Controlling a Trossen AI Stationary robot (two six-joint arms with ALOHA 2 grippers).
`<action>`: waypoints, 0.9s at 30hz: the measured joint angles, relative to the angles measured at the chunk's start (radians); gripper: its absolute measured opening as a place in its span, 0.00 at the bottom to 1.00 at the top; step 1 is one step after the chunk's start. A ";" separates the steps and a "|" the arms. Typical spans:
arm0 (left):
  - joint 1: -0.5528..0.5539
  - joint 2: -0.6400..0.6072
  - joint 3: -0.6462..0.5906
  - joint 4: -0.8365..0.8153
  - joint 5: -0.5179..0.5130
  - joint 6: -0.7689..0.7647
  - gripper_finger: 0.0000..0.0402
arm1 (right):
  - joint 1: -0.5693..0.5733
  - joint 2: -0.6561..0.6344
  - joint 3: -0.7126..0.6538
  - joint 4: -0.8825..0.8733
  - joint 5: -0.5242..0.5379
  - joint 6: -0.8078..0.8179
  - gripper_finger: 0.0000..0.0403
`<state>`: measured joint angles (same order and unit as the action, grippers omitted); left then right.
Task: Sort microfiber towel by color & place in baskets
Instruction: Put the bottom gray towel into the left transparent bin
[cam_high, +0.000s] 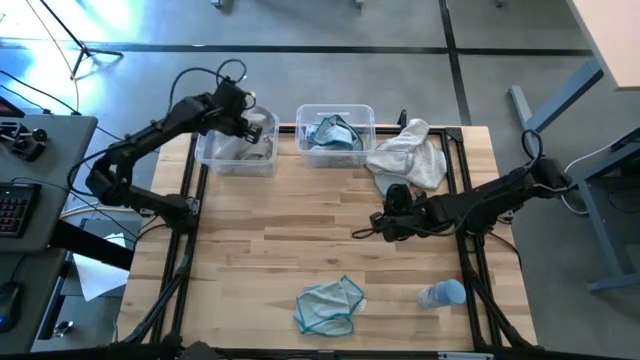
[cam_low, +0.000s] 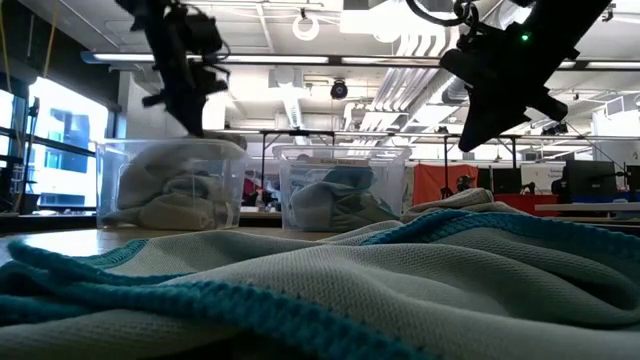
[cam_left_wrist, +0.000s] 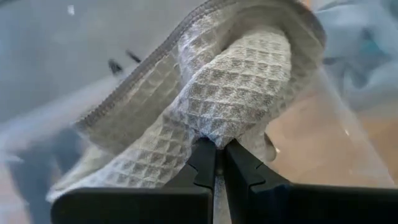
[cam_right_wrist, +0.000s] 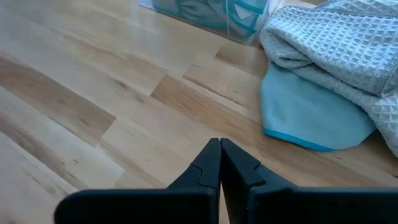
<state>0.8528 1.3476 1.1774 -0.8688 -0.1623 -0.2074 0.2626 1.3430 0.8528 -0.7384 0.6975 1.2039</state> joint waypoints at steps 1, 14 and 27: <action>0.007 0.000 -0.026 0.012 0.000 -0.039 0.00 | -0.004 0.000 0.000 0.003 -0.002 0.000 0.00; 0.046 0.021 -0.147 0.011 -0.004 -0.176 0.10 | -0.044 0.000 0.000 0.020 -0.020 0.000 0.00; 0.046 0.019 -0.095 -0.031 0.001 -0.175 0.26 | -0.055 0.000 0.000 0.023 -0.020 0.000 0.00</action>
<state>0.8986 1.3668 1.0819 -0.8999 -0.1616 -0.3820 0.2081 1.3426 0.8526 -0.7159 0.6773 1.2041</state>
